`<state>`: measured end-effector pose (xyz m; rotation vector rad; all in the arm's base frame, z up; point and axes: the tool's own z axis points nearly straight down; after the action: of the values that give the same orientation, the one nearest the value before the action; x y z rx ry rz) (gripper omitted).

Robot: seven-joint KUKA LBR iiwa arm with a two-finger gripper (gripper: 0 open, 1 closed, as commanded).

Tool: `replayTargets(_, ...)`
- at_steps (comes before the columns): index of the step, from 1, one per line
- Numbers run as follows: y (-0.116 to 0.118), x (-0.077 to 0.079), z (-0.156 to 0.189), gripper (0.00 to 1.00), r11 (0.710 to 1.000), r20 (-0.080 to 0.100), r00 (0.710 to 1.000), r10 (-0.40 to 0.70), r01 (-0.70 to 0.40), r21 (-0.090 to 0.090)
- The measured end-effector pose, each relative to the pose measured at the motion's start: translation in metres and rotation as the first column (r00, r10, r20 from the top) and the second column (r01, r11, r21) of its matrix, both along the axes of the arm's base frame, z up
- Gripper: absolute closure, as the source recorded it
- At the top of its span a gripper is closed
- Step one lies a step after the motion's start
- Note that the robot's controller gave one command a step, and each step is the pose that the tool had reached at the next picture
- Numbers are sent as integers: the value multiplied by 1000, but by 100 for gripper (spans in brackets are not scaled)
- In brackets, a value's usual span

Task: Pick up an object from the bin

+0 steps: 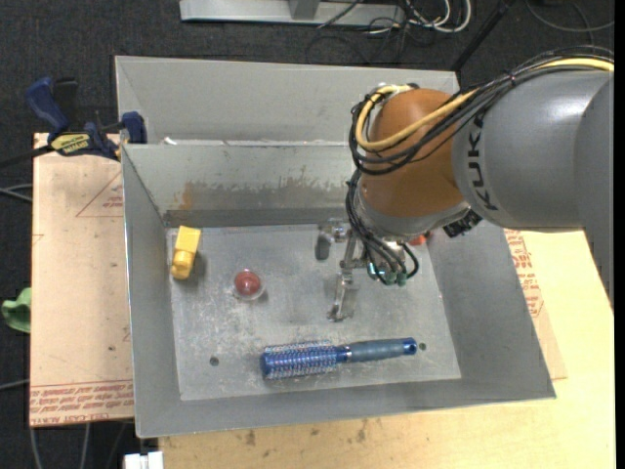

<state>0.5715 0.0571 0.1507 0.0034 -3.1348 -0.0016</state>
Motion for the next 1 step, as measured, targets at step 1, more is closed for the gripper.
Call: replayTargets(1, 3, -76, -64, 0, 979, -1, 979, 205, -205, 1)
